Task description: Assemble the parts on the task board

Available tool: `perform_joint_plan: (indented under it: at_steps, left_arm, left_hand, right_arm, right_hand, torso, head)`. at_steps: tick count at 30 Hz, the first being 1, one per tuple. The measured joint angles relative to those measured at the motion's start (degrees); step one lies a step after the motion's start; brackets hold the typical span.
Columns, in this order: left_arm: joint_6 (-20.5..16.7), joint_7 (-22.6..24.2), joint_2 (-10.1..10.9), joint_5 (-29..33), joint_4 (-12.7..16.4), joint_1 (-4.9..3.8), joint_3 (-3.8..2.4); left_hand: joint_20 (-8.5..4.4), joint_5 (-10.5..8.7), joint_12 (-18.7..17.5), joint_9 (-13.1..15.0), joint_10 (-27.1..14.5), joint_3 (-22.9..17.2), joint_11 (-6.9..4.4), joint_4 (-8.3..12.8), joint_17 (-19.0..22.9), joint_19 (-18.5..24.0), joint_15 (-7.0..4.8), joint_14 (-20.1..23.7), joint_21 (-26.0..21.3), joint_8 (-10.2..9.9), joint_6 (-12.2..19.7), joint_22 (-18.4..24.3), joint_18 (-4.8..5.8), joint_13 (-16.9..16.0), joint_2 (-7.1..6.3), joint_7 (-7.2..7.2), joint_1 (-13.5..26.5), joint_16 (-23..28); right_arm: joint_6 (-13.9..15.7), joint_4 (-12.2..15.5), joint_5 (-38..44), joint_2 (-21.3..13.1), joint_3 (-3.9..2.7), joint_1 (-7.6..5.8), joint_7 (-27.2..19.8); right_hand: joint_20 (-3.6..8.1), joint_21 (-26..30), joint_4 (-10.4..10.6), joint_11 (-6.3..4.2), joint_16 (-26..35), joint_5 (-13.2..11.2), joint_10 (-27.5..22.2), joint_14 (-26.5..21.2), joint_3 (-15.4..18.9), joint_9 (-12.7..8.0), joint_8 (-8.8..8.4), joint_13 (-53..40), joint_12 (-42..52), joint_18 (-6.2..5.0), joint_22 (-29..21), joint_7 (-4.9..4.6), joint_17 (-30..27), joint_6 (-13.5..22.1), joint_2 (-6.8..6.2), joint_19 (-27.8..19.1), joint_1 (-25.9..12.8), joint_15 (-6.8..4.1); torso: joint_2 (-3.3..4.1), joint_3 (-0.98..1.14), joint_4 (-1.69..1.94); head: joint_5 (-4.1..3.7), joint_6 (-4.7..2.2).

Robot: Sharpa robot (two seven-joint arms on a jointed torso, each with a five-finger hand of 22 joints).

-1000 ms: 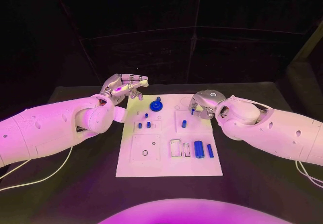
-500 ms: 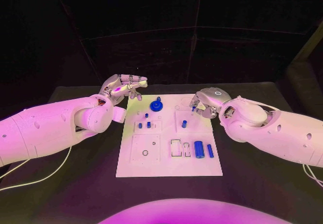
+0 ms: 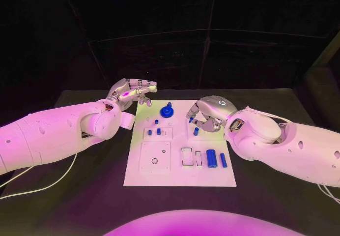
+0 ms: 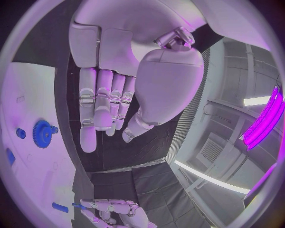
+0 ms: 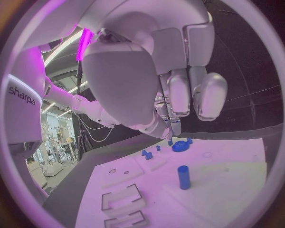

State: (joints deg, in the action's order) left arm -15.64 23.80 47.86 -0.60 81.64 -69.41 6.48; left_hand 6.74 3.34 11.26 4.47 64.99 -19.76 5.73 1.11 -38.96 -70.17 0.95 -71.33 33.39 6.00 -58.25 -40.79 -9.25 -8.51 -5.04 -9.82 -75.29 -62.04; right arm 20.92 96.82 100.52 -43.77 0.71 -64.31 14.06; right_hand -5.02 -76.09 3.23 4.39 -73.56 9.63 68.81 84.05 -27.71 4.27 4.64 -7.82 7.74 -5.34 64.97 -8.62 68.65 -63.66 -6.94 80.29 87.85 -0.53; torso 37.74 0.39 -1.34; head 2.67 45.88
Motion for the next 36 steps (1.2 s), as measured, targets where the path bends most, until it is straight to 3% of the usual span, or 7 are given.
perform_joint_plan:
  at_steps: [6, 15, 23, 29, 36]
  left_arm:
    - [0.01, -0.04, -0.10, 0.01, 0.08, -0.05, 0.00]
    - [0.05, -0.14, -0.51, 0.01, 0.21, -0.23, 0.01]
    - [0.06, -0.21, -0.93, 0.02, 0.14, -0.30, 0.00]
    - [0.07, -0.24, -1.23, 0.02, 0.03, -0.31, 0.00]
    - [0.11, -0.28, -1.41, 0.02, -0.10, -0.31, 0.00]
  left_hand:
    - [0.00, 0.00, 0.00, 0.00, 0.00, 0.00, 0.00, 0.00, 0.07, 0.00, 0.00, -0.01, 0.00, 0.00, 0.13, 0.00, 0.00, 0.00, 0.00, -0.13, 0.00, 0.00]
    - [0.00, 0.00, 0.00, 0.01, 0.00, 0.15, 0.00, 0.15, 0.10, 0.00, 0.19, 0.19, 0.00, 0.00, 0.20, -0.01, 0.01, -0.01, 0.00, -0.20, 0.00, -0.01]
    - [0.00, 0.00, 0.00, 0.01, 0.00, 0.15, 0.00, 0.15, 0.10, 0.00, 0.19, 0.18, 0.00, 0.00, 0.20, 0.04, 0.01, -0.04, 0.00, -0.20, 0.00, -0.03]
    - [0.00, 0.00, 0.00, 0.01, 0.00, 0.15, 0.00, 0.15, 0.10, 0.00, 0.19, 0.18, 0.00, 0.00, 0.20, 0.04, 0.01, -0.04, 0.00, -0.20, 0.00, -0.03]
    - [0.00, 0.00, 0.28, 0.01, 0.00, 0.15, 0.00, 0.15, 0.21, 0.00, 0.19, 0.18, -0.29, 0.00, 0.20, 0.09, 0.01, -0.04, 0.00, -0.20, 0.00, -0.03]
  right_arm:
    - [-0.10, 0.65, -0.37, 2.82, 0.03, 0.22, -0.23]
    - [-0.92, -0.79, -0.49, 6.95, 0.16, 2.73, -0.65]
    - [-2.02, -3.87, -0.24, 9.71, 1.49, 3.98, -0.95]
    - [-2.87, -4.90, 0.07, 10.76, 1.87, 4.51, -1.10]
    - [-3.94, -4.99, 0.37, 11.13, 2.04, 5.13, -1.14]
  right_hand:
    - [0.00, 0.00, -0.18, -0.20, 0.00, -0.01, 0.20, 0.00, -0.17, -0.03, -0.03, -0.03, -0.08, 0.00, -0.09, 0.00, -0.08, 0.00, -0.07, 0.00, -0.35, 0.00]
    - [0.00, 0.00, -0.28, -0.20, 0.01, -0.12, 0.20, 0.00, -0.27, -0.03, -0.03, -0.04, -0.09, 0.00, -0.11, 0.00, -0.07, 0.00, -0.08, 0.00, -0.35, 0.00]
    - [0.00, 0.00, -0.28, -0.21, 0.01, -0.12, 0.20, 0.00, -0.62, -0.03, -0.03, -0.02, -0.10, 0.00, -0.22, 0.00, -0.12, 0.00, -0.08, 0.00, -0.35, 0.00]
    - [0.00, 0.00, -0.46, -0.22, 0.01, -0.13, 0.21, 0.00, -0.81, -0.03, -0.03, -0.01, -0.10, 0.00, -0.29, 0.00, -0.12, 0.00, -0.07, 0.00, -0.36, 0.00]
    - [0.00, 0.00, -0.50, -0.40, 0.01, -0.18, 0.39, 0.00, -0.84, -0.07, -0.04, 0.03, -0.11, 0.00, -0.35, -0.01, -0.18, 0.01, 0.08, 0.00, -0.67, 0.00]
  torso:
    - [-0.02, -0.07, -0.02]
    - [-0.20, -0.24, -0.19]
    - [-0.21, -0.25, -0.25]
    - [-0.21, -0.26, -0.25]
    - [-0.19, -0.27, -0.25]
  head:
    - [1.66, 0.51]
    - [3.92, 1.35]
    - [6.19, 2.15]
    - [7.15, 2.68]
    - [7.71, 3.19]
